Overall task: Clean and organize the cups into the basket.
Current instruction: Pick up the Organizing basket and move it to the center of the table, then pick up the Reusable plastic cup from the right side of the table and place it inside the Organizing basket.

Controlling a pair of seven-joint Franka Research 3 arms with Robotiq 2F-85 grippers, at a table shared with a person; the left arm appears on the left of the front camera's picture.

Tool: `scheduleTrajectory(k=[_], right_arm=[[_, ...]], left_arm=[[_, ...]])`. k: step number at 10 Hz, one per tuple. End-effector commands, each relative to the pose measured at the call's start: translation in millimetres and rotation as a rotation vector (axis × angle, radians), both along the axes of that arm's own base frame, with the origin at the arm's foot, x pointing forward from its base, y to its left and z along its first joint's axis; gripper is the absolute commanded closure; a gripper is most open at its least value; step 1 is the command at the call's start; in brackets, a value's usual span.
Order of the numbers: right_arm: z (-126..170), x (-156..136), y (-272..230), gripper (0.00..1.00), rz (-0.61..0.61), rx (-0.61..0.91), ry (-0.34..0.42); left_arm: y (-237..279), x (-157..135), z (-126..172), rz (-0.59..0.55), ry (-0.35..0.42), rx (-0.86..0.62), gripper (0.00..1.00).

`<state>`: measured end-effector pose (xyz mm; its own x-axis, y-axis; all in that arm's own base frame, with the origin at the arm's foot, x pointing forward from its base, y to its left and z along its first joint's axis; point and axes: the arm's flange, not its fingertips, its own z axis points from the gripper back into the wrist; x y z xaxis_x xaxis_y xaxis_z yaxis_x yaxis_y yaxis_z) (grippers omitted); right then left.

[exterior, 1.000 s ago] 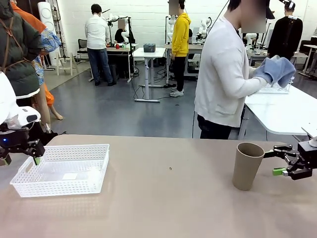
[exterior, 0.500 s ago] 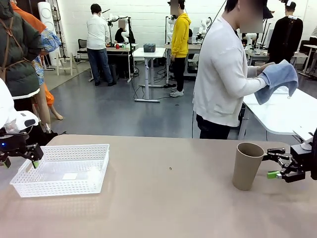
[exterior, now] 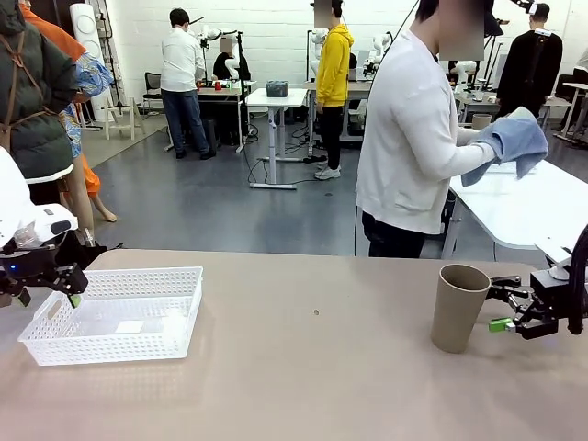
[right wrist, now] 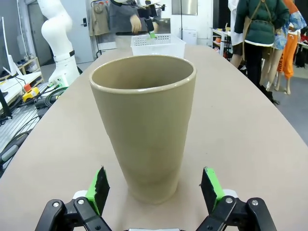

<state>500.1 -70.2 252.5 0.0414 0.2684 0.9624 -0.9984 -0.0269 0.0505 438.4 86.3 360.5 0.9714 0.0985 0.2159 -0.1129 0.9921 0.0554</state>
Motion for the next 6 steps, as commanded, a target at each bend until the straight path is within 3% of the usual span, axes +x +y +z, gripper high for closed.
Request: scheduleTrajectory(k=[1, 6], right_arm=[[1.3, 5.9, 10.9, 0.0, 0.029, 0.033, -0.027], [2.7, 6.4, 37.2, 0.0, 0.065, 0.041, -0.05]], left_arm=[[1.4, 5.1, -7.5, -0.028, -0.025, -0.025, 0.0], [-1.2, 9.5, -8.8, -0.053, -0.04, -0.047, 0.0]])
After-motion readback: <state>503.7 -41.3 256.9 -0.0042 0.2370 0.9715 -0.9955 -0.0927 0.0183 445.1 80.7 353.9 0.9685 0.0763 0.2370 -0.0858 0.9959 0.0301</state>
